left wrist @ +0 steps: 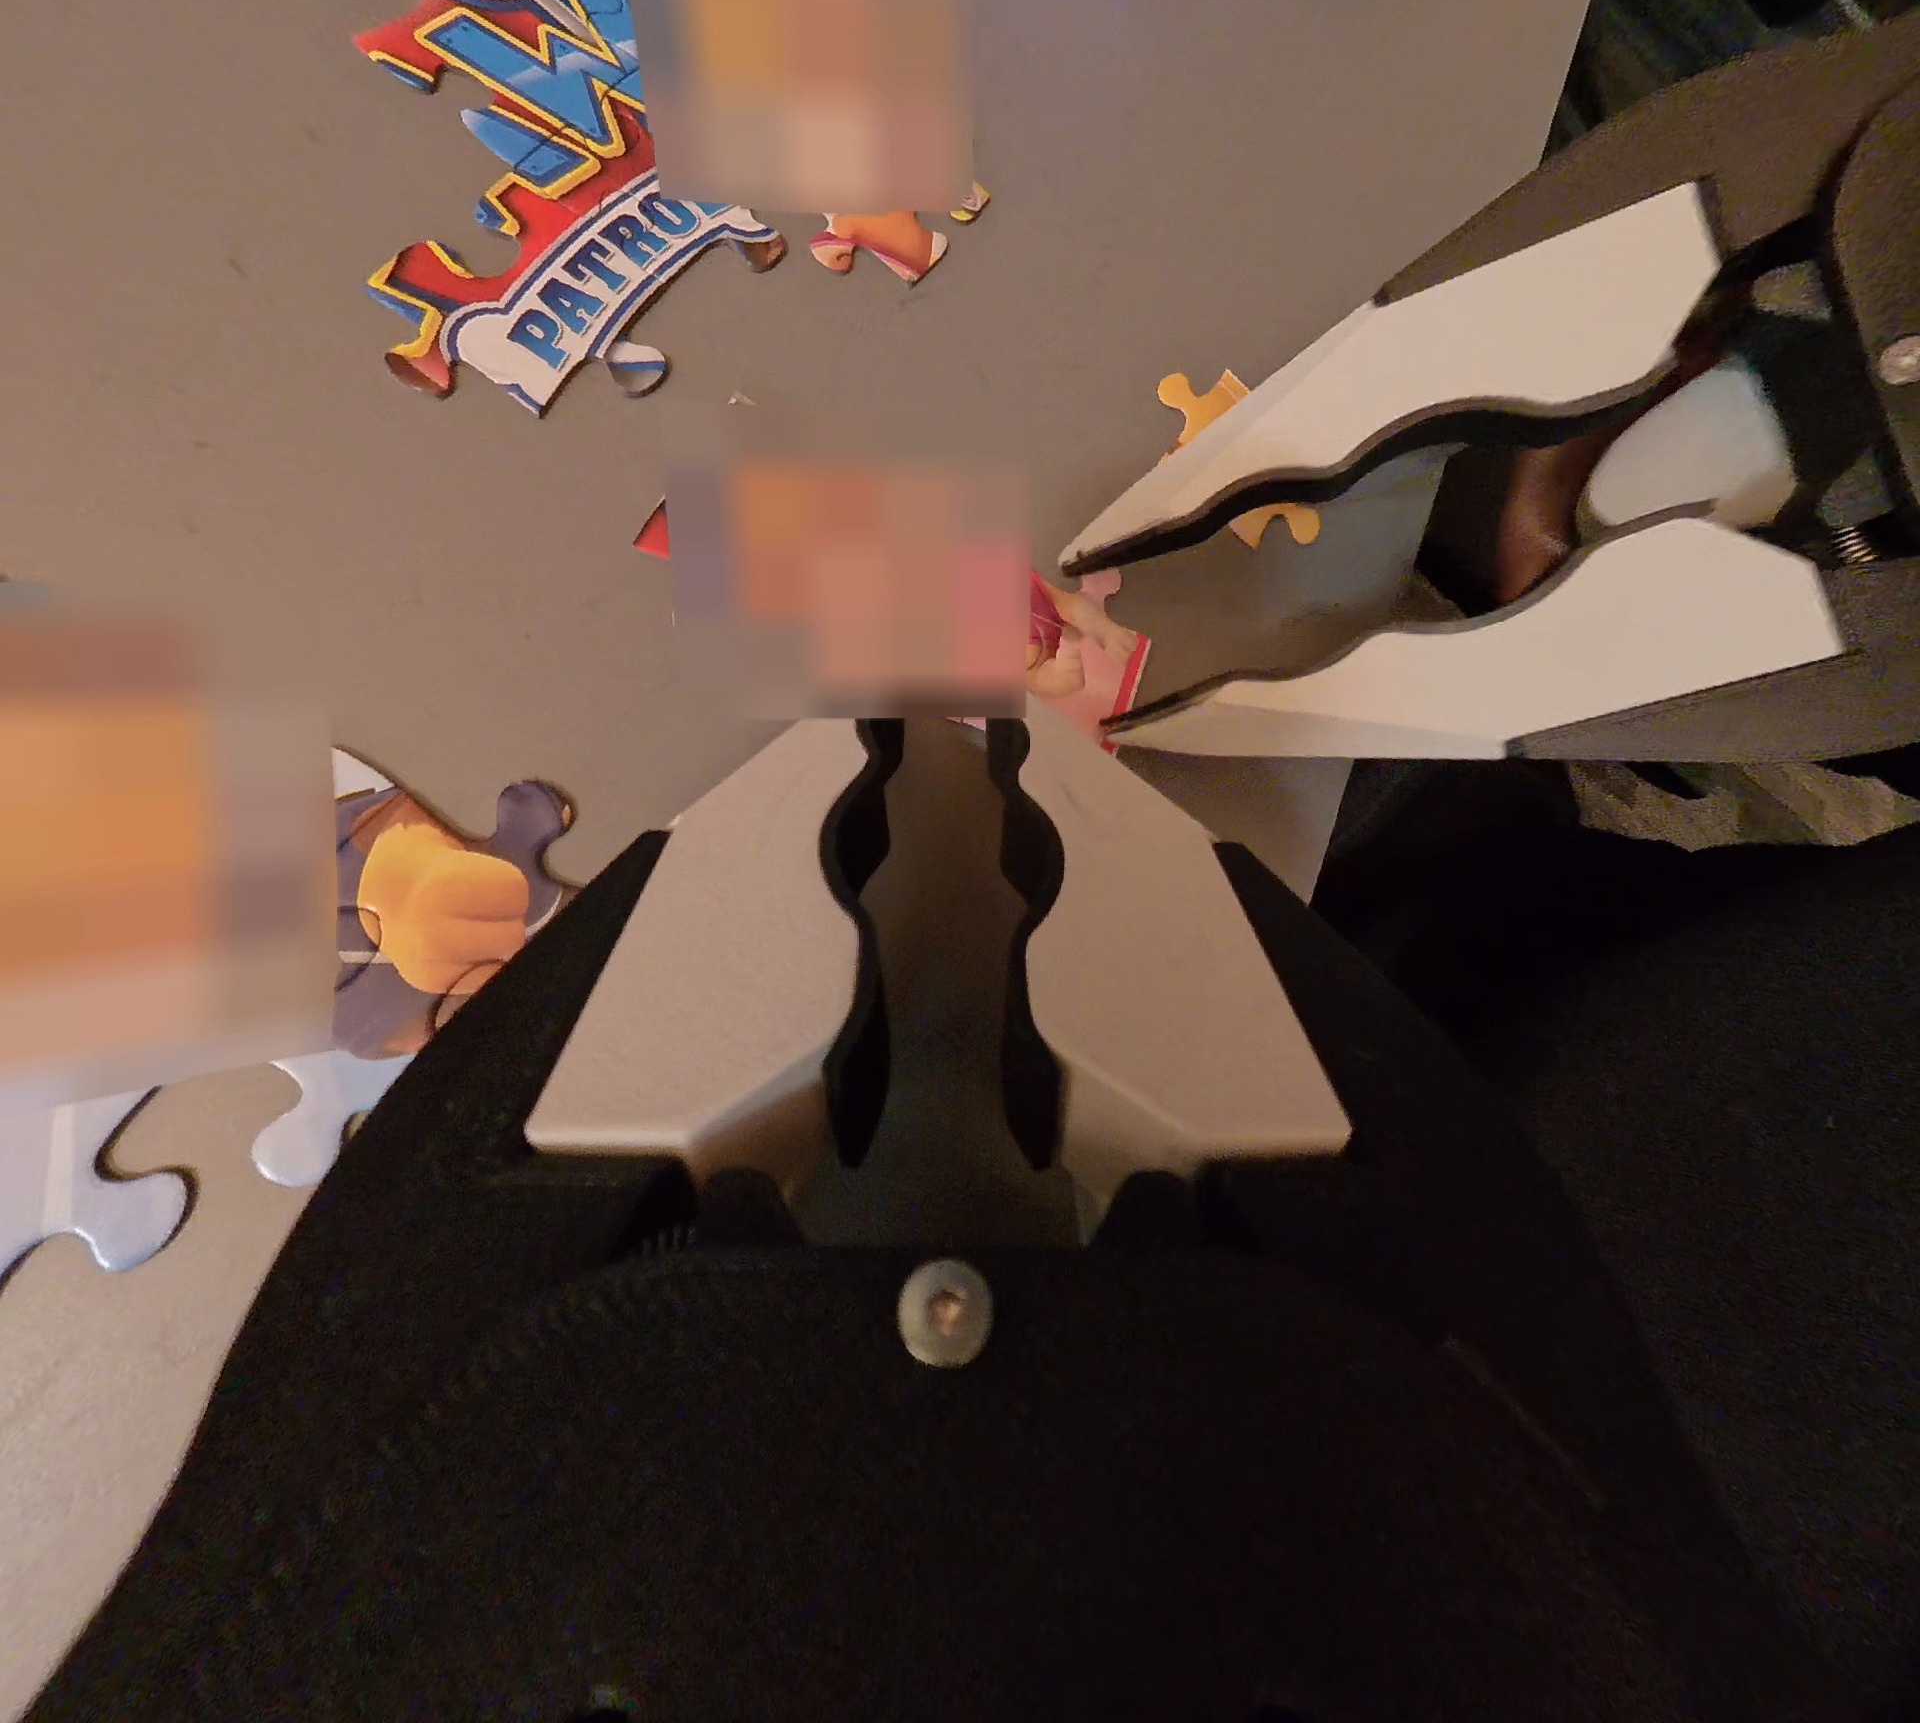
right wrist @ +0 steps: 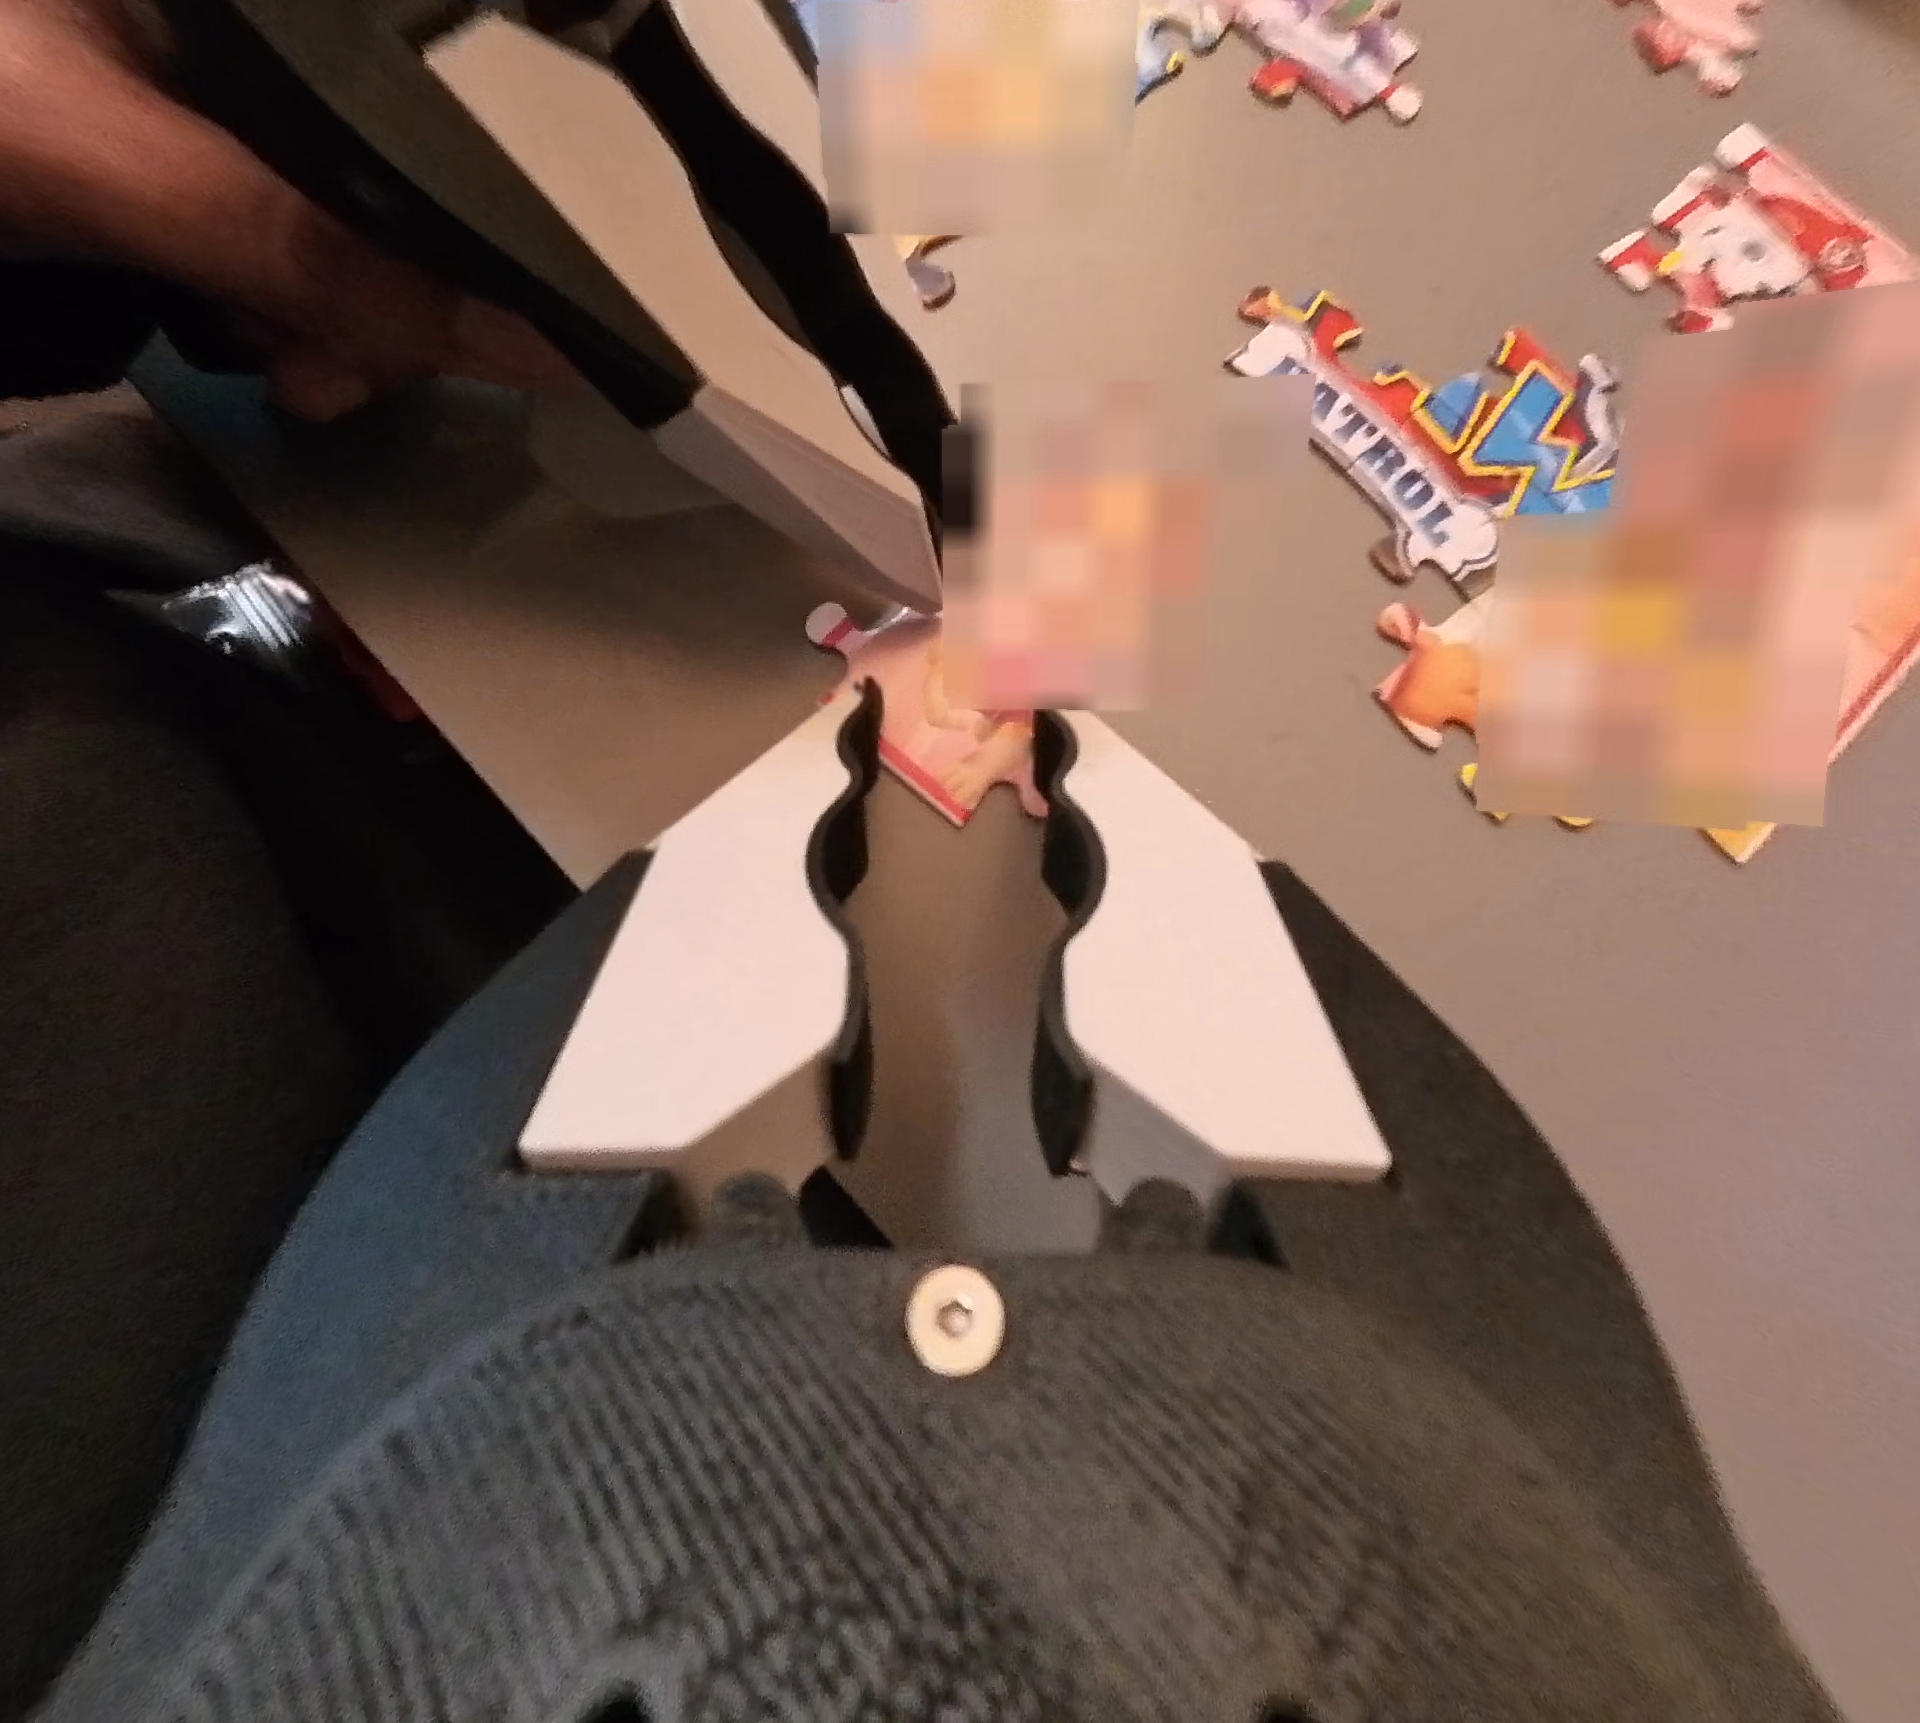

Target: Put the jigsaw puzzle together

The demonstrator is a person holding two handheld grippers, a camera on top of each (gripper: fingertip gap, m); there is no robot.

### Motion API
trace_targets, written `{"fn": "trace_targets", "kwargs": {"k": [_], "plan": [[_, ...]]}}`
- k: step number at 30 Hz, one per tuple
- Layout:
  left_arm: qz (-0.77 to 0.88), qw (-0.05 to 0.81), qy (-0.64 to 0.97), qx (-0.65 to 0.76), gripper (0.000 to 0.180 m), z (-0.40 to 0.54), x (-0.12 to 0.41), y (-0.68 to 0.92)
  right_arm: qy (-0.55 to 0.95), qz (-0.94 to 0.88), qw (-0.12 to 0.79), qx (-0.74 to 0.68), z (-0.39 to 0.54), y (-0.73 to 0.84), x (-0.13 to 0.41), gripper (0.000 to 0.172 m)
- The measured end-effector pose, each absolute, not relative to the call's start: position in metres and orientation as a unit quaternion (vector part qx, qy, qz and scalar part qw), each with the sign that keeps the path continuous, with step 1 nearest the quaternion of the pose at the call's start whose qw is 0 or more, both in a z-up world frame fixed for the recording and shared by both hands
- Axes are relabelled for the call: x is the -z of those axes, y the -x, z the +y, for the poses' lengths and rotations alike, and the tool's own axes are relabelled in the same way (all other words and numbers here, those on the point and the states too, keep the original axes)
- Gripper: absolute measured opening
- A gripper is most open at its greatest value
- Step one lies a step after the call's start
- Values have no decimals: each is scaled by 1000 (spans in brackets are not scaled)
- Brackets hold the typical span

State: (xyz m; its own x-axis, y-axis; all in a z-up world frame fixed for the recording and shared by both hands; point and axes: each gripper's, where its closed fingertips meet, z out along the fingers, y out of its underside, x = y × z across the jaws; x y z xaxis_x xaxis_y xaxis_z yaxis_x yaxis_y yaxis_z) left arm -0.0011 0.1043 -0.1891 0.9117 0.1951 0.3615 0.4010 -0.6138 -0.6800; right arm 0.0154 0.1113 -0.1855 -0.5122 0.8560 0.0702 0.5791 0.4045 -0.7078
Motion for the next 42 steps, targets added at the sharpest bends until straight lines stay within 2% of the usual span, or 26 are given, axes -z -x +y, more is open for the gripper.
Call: {"fn": "trace_targets", "kwargs": {"k": [7,13,19,42], "plan": [[-170,405,890,120,10,105,190,3,441,-810,211,-324,113,-16,188,20],[-172,417,885,117,12,103,185,5,441,-808,213,-328,119,-17,183,24],[-199,464,852,141,11,99,167,16,460,-800,164,-348,110,-21,190,33],[-198,490,835,149,16,91,160,13,456,-799,178,-351,111,-13,190,36]]}}
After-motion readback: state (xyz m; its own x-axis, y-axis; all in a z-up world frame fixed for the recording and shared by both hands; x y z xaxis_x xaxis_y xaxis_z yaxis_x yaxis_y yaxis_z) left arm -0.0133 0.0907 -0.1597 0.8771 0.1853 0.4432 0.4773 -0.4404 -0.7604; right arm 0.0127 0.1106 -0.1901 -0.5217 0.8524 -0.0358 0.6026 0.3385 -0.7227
